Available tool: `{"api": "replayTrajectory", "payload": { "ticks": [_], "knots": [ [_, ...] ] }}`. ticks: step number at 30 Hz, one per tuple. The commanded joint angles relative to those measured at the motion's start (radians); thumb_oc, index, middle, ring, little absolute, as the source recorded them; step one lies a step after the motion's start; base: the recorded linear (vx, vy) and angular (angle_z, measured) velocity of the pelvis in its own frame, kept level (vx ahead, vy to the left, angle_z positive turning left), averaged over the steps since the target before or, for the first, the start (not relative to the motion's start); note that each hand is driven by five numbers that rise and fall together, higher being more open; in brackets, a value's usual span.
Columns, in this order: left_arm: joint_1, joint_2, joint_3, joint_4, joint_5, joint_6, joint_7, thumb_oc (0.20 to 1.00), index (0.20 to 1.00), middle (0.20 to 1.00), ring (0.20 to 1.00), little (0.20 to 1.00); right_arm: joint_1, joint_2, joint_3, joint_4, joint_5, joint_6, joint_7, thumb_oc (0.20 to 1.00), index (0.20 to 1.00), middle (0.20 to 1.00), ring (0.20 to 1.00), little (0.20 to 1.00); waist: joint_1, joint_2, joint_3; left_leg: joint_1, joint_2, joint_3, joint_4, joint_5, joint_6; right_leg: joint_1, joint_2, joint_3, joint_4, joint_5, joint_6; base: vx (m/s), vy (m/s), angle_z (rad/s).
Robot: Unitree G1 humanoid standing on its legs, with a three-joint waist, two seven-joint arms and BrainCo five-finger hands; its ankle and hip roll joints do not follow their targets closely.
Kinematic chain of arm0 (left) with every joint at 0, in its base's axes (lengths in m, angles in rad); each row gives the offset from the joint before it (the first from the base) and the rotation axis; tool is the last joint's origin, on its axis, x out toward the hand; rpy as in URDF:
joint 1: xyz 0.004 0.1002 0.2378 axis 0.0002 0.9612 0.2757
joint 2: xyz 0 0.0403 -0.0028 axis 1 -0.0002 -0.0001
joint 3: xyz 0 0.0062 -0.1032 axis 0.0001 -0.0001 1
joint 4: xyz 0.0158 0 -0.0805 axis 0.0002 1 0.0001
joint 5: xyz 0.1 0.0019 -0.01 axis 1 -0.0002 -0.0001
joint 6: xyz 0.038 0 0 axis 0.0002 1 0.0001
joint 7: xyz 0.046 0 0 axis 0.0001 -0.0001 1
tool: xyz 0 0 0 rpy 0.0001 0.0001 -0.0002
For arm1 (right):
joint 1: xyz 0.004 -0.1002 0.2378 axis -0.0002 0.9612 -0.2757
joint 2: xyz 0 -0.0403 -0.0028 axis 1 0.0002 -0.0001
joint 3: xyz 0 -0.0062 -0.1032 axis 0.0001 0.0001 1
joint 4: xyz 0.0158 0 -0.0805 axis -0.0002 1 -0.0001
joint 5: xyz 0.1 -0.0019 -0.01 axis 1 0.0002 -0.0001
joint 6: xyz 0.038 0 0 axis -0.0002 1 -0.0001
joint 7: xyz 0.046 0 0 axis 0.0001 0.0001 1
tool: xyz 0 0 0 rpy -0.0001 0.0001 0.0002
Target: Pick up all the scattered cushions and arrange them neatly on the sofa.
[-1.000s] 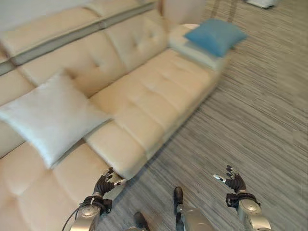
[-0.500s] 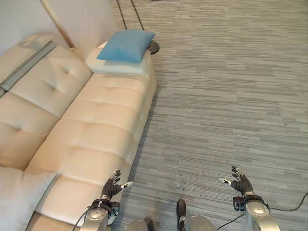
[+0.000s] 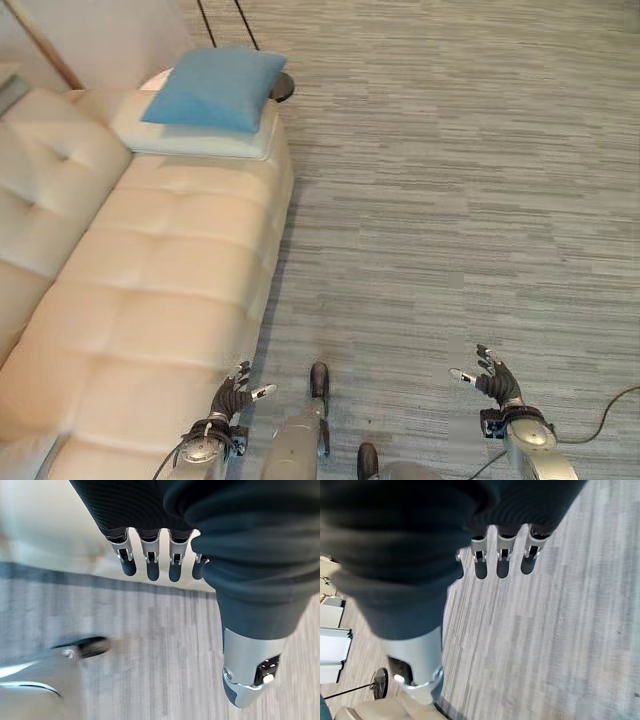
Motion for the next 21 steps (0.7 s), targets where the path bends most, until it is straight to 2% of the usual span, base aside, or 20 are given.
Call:
{"api": "replayTrajectory", "payload": {
  "ticks": [1, 3, 4, 5, 6, 8, 11, 14, 15, 16, 17, 18, 20, 21],
  "knots": [
    [-0.021, 0.062, 0.004, -0.056, 0.017, -0.034, 0.011, 1.0, 1.0, 1.0, 1.0, 1.0, -0.062, 0.002, 0.002, -0.053, -0.022, -0.048, 0.006, 1.0, 1.0, 1.0, 1.0, 1.0, 0.001, 0.0, 0.017, -0.009, 0.009, -0.043, 0.01, -0.098, -0.014, 0.102, -0.066, -0.051, -0.024, 0.444, 0.087, 0.48, 0.242, -0.35],
    [-0.025, 0.057, 0.003, -0.054, 0.007, -0.04, 0.015, 1.0, 1.0, 1.0, 1.0, 1.0, -0.072, 0.001, 0.013, -0.07, -0.02, -0.048, 0.015, 1.0, 1.0, 1.0, 1.0, 1.0, -0.025, 0.021, 0.037, 0.097, 0.007, -0.049, -0.025, -0.137, -0.011, -0.003, -0.085, -0.125, -0.08, 0.36, 0.045, 0.53, 0.193, -0.14],
    [-0.019, 0.049, 0.004, -0.049, 0.006, -0.04, 0.009, 1.0, 1.0, 1.0, 1.0, 1.0, -0.069, -0.008, 0.01, -0.078, -0.017, -0.046, 0.017, 1.0, 1.0, 1.0, 1.0, 1.0, -0.045, 0.04, 0.044, 0.162, 0.005, -0.056, -0.042, -0.164, -0.011, -0.073, -0.072, -0.165, -0.159, 0.308, 0.031, 0.52, 0.138, -0.21],
    [-0.019, 0.048, 0.003, -0.049, 0.006, -0.04, 0.009, 1.0, 1.0, 1.0, 1.0, 1.0, -0.069, -0.009, 0.01, -0.078, -0.017, -0.046, 0.017, 1.0, 1.0, 1.0, 1.0, 1.0, -0.047, 0.04, 0.047, 0.166, 0.004, -0.058, -0.042, -0.166, -0.011, -0.068, -0.073, -0.167, -0.159, 0.304, 0.031, 0.51, 0.087, -0.27],
    [-0.016, 0.047, 0.002, -0.047, 0.008, -0.043, 0.009, 1.0, 1.0, 1.0, 1.0, 1.0, -0.069, -0.012, 0.007, -0.076, -0.013, -0.047, 0.014, 1.0, 1.0, 1.0, 1.0, 1.0, -0.057, 0.044, 0.057, 0.203, -0.002, -0.063, -0.054, -0.182, -0.016, -0.098, -0.069, -0.192, -0.225, 0.292, 0.026, 0.35, 0.013, -0.08],
    [-0.011, 0.039, 0.002, -0.045, 0.022, -0.044, 0.009, 1.0, 1.0, 1.0, 1.0, 1.0, -0.062, -0.017, -0.002, -0.075, -0.019, -0.047, 0.004, 1.0, 1.0, 1.0, 1.0, 1.0, -0.083, 0.04, 0.067, 0.293, -0.029, -0.091, -0.085, -0.234, -0.025, -0.168, -0.05, -0.213, -0.404, 0.324, 0.037, 0.62, -0.011, 0.04],
    [-0.016, 0.031, 0.017, -0.046, 0.041, -0.049, 0.006, 1.0, 1.0, 1.0, 1.0, 1.0, -0.051, -0.018, -0.012, -0.075, -0.039, -0.037, 0.001, 1.0, 1.0, 1.0, 1.0, 1.0, -0.106, 0.04, 0.066, 0.36, -0.036, -0.122, -0.102, -0.276, -0.041, -0.202, -0.07, -0.211, -0.594, 0.376, 0.063, 0.57, -0.066, 0.43],
    [-0.024, 0.026, 0.024, -0.04, 0.055, -0.053, 0.008, 1.0, 1.0, 1.0, 1.0, 1.0, -0.036, -0.017, -0.024, -0.081, -0.049, -0.037, 0.003, 1.0, 1.0, 1.0, 1.0, 1.0, -0.123, 0.04, 0.05, 0.447, -0.043, -0.175, -0.091, -0.354, -0.05, -0.214, -0.079, -0.171, -0.646, 0.42, 0.08, 0.56, -0.114, 0.45],
    [-0.023, 0.026, 0.024, -0.041, 0.055, -0.053, 0.008, 1.0, 1.0, 1.0, 1.0, 1.0, -0.036, -0.017, -0.024, -0.081, -0.049, -0.037, 0.003, 1.0, 1.0, 1.0, 1.0, 1.0, -0.125, 0.043, 0.054, 0.451, -0.04, -0.178, -0.09, -0.356, -0.051, -0.206, -0.078, -0.174, -0.649, 0.421, 0.08, 0.66, -0.178, 0.74],
    [-0.018, 0.018, 0.027, -0.029, 0.053, -0.059, 0.015, 1.0, 1.0, 1.0, 1.0, 1.0, -0.016, -0.019, -0.024, -0.077, -0.051, -0.044, 0.01, 1.0, 1.0, 1.0, 1.0, 1.0, -0.131, 0.049, 0.029, 0.484, -0.03, -0.195, -0.042, -0.366, -0.072, -0.19, -0.082, -0.156, -0.601, 0.447, 0.061, 0.67, -0.219, 0.85],
    [-0.022, 0.014, 0.024, -0.024, 0.039, -0.06, 0.022, 1.0, 1.0, 1.0, 1.0, 1.0, -0.027, -0.026, -0.019, -0.067, -0.056, -0.047, 0.005, 1.0, 1.0, 1.0, 1.0, 1.0, -0.137, 0.061, 0.025, 0.468, -0.006, -0.19, 0.037, -0.323, -0.103, -0.17, -0.08, -0.165, -0.58, 0.45, 0.047, 0.83, -0.316, 0.79],
    [-0.023, 0.011, 0.023, -0.017, 0.027, -0.057, 0.023, 1.0, 1.0, 1.0, 1.0, 1.0, -0.031, -0.03, -0.019, -0.069, -0.057, -0.045, 0.005, 1.0, 1.0, 1.0, 1.0, 1.0, -0.133, 0.069, 0.028, 0.429, 0.02, -0.163, 0.168, -0.263, -0.132, -0.143, -0.079, -0.177, -0.569, 0.436, 0.03, 0.45, -0.253, 0.76],
    [-0.024, 0.005, 0.022, -0.014, 0.004, -0.061, 0.024, 1.0, 1.0, 1.0, 1.0, 1.0, -0.045, -0.044, -0.013, -0.074, -0.037, -0.056, 0.0, 1.0, 1.0, 1.0, 1.0, 1.0, -0.122, 0.06, 0.042, 0.291, 0.052, -0.123, 0.456, -0.167, -0.137, -0.081, -0.084, -0.196, -0.589, 0.41, -0.006, 0.35, -0.25, 0.75],
    [-0.026, 0.005, 0.034, -0.004, -0.006, -0.059, 0.03, 1.0, 1.0, 1.0, 1.0, 1.0, -0.053, -0.048, -0.014, -0.071, -0.031, -0.053, -0.003, 1.0, 1.0, 1.0, 1.0, 1.0, -0.111, 0.052, 0.045, 0.238, 0.076, -0.091, 0.53, -0.144, -0.132, -0.05, -0.082, -0.204, -0.596, 0.386, -0.027, 0.37, -0.251, 0.26]
  ]
}}
